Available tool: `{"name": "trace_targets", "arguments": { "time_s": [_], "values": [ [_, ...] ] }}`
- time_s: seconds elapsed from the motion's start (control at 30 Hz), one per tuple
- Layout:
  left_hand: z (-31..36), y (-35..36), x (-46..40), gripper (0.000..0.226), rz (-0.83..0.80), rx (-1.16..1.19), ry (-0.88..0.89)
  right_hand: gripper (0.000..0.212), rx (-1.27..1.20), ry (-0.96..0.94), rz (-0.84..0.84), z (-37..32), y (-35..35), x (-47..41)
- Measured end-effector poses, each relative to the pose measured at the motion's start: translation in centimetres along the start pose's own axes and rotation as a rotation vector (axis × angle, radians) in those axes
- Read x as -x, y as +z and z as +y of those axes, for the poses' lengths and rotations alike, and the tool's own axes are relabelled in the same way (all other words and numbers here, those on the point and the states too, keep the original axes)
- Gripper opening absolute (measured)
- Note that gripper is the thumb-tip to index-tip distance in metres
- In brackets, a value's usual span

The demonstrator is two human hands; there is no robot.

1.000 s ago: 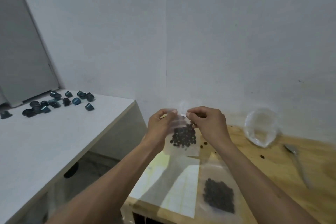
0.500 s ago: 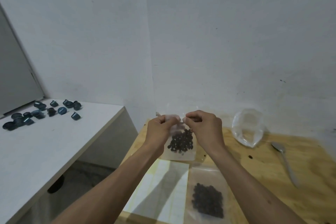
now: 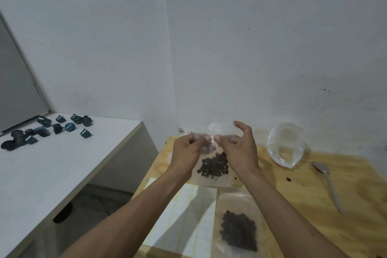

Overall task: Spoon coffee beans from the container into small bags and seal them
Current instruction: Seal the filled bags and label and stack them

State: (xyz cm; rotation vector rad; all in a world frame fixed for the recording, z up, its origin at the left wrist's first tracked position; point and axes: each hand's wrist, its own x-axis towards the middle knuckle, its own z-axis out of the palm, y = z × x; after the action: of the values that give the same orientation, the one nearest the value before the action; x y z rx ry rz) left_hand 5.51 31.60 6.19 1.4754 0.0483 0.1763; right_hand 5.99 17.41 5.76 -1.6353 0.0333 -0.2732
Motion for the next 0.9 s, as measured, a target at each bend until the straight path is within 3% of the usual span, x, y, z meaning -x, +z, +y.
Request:
{"name": "trace_targets", "arguments": {
  "time_s": [0.27,0.43,0.6,0.67,0.77,0.8,0.9],
  "values": [
    [-0.3,0.9,0.1,0.030,0.007,-0.112,0.050,0.048,0.016,0.001,0.039,0.7,0.7,0.3],
    [0.3,0.9,-1.3,0.014,0.052,-0.116,0.068,0.052,-0.056,0.001,0.027,-0.2,0.5,-0.5],
    [1.7,-1.5,-3.4,0.009,0.123,-0.115,0.068,0.060,-0.011,0.181,-0.230,0.1,-0.8,-1.3],
    [1.8,-2.7,-4.3,0.022,0.075,-0.094,-0.003,0.050,0.002,0.276,-0.311,1.0,-0.7,-1.3],
    [1.0,-3.7,-5.0,0.060,0.003,-0.265,-0.176,0.031,-0.083,0.358,-0.226,2.3,0.5,-1.4],
    [0.6,-4.0,-5.1,0.064,-0.015,-0.350,-0.222,0.027,-0.120,0.381,-0.182,2.4,0.9,-1.5],
    [-0.4,-5.0,-5.8,0.023,-0.007,-0.430,-0.228,0.022,-0.093,0.389,-0.070,2.2,1.7,-2.4]
  ]
}}
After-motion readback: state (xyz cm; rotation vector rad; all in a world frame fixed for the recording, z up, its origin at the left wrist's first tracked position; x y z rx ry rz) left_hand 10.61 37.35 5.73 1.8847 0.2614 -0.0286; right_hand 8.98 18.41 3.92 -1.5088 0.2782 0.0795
